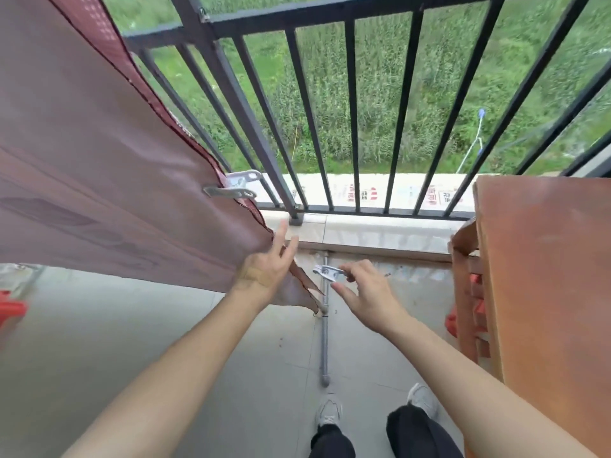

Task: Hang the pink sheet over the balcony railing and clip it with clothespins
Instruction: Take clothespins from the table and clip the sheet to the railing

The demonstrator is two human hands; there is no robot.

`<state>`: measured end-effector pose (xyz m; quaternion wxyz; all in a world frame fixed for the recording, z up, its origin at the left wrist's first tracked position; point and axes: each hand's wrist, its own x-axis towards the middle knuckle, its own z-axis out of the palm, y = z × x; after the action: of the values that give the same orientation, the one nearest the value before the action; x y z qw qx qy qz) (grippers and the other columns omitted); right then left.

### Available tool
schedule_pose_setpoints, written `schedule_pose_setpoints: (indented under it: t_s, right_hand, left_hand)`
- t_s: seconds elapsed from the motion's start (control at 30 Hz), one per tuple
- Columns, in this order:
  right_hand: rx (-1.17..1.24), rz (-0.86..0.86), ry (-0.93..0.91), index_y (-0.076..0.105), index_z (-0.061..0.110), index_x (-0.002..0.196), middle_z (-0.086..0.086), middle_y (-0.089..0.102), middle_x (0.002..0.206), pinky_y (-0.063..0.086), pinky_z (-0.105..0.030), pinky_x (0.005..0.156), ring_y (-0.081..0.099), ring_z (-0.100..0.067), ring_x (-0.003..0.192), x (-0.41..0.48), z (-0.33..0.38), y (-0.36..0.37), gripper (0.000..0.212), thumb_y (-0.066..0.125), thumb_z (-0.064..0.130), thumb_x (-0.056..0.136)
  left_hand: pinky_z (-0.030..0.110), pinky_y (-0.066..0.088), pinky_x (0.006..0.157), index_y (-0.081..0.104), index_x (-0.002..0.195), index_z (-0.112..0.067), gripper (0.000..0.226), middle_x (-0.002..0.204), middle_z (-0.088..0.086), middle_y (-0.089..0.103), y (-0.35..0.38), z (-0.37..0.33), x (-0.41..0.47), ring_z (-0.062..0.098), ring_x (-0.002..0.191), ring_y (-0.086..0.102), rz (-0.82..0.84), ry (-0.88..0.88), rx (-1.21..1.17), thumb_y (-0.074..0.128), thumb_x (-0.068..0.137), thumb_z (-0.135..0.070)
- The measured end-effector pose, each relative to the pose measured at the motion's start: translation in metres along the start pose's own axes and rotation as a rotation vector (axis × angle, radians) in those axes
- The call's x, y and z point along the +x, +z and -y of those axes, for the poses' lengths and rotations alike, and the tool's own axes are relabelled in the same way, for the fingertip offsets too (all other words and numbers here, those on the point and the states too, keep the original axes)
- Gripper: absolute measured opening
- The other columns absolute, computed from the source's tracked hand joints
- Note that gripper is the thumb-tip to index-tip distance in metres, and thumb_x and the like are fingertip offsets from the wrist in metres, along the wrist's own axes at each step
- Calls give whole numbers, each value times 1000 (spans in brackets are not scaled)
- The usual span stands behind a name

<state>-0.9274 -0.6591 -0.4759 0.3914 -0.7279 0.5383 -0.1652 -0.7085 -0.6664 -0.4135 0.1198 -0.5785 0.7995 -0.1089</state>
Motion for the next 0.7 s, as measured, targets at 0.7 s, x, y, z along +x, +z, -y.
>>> schedule_pose_setpoints:
  t_s: [0.7]
  right_hand:
    - [-55, -39, -153, 73, 7, 103, -15, 60, 91, 47, -39, 68, 62, -37, 81, 51, 20, 33, 28, 54, 26, 100]
  left_hand:
    - [37, 40, 57, 59, 108, -15, 18, 112, 8, 49, 8, 23, 21, 35, 76, 56, 328, -146, -162, 53, 91, -10]
